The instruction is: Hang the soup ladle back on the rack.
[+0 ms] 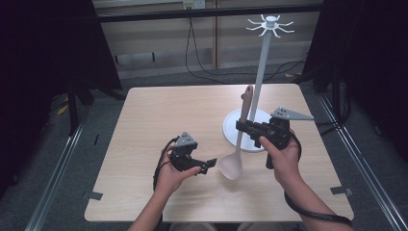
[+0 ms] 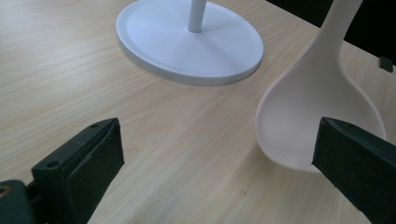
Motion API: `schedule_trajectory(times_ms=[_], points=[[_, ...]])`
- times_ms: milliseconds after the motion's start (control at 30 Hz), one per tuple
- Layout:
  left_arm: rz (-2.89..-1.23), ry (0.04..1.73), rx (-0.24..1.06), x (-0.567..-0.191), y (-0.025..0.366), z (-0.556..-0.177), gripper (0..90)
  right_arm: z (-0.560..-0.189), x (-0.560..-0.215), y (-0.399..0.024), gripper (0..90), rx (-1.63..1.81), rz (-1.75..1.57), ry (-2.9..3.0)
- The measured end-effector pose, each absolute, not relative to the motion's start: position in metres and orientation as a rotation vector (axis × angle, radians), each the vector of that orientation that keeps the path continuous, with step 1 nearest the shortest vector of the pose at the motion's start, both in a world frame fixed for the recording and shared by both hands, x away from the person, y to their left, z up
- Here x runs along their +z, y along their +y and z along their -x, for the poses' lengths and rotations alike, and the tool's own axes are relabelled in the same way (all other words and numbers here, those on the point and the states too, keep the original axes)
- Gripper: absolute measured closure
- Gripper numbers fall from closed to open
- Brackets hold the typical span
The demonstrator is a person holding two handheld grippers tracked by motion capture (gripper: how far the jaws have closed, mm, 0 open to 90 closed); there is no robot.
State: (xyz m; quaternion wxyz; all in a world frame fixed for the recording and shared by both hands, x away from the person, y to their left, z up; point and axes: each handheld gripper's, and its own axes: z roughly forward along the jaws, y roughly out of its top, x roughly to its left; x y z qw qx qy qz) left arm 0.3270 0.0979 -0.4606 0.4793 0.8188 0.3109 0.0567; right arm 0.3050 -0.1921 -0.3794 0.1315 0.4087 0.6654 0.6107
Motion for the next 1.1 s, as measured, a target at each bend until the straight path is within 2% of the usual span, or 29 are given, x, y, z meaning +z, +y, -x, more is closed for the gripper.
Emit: schedule_trajectory(times_ms=[367, 1100], points=[[-2.045, 0.813, 0.112, -0.471, 0.101, -0.329, 1.4, -0.315, -0.363, -0.201, 77.9, 1.753, -1.172, 1.934], [-2.076, 0.808, 0.122, -0.473, 0.102, -0.328, 1.4, -0.329, -0.33, -0.204, 77.9, 1.717, -1.099, 1.934]])
